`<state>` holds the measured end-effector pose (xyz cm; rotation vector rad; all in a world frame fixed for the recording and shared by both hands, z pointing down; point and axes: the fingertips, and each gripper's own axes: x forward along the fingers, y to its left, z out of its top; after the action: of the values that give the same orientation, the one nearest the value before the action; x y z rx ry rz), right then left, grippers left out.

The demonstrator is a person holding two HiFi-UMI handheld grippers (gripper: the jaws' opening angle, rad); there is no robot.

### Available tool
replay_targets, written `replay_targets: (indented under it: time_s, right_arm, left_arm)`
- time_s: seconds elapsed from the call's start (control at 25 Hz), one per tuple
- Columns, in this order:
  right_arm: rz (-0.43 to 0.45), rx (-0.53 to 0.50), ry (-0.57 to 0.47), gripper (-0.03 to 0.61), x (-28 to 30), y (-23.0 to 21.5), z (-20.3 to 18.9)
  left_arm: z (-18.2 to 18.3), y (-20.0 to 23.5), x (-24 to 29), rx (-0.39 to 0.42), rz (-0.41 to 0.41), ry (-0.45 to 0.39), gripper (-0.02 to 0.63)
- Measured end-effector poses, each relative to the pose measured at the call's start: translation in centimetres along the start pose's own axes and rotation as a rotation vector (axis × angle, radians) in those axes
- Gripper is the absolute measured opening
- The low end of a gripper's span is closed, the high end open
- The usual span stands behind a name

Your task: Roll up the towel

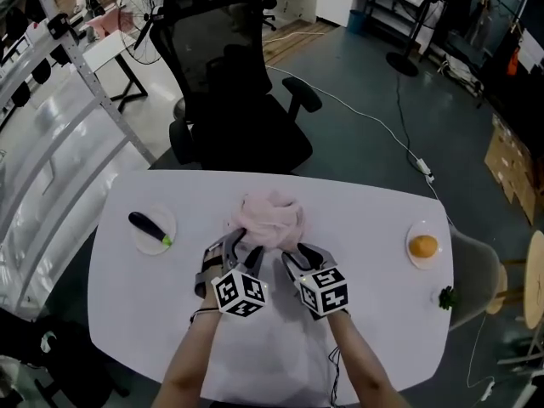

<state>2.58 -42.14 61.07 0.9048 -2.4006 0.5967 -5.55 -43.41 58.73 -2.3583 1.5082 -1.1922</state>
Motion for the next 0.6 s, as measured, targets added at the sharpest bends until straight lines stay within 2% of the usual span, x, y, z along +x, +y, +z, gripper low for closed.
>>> replay_targets:
  time_s: [0.12, 0.2, 0.24, 0.32, 0.44, 0.6]
  right_arm:
    - [-0.004, 0.0, -0.013, 0.144, 0.9, -0.3, 0.3]
    - [0.001, 0.006, -0.028, 0.105, 1.0, -0.3, 0.7]
    - [0.005, 0.012, -0.033, 0.077, 1.0, -0.3, 0.7]
    - [0.008, 0.025, -0.037, 0.029, 1.0, -0.3, 0.6]
    - [0.004, 0.024, -0.036, 0.023, 0.5, -0.4, 0.6]
    - [-0.007, 0.009, -0.054, 0.02, -0.3, -0.3, 1.6]
  left_arm:
    - [-0.5, 1.0, 0.8, -0.017, 0.047, 0.026, 0.236]
    - [-0.6, 1.6, 1.0, -0.042, 0.065, 0.029, 0.189]
    - [-0.6, 1.8, 0.9, -0.052, 0.071, 0.029, 0.142]
    - [-0.7, 2.0, 0.8, -0.062, 0.073, 0.03, 0.121]
    - [-0.3, 2.3, 0.2, -0.061, 0.081, 0.019, 0.081]
    - [1.1, 3.6, -1.0, -0.104, 0.094, -0.032, 0.065]
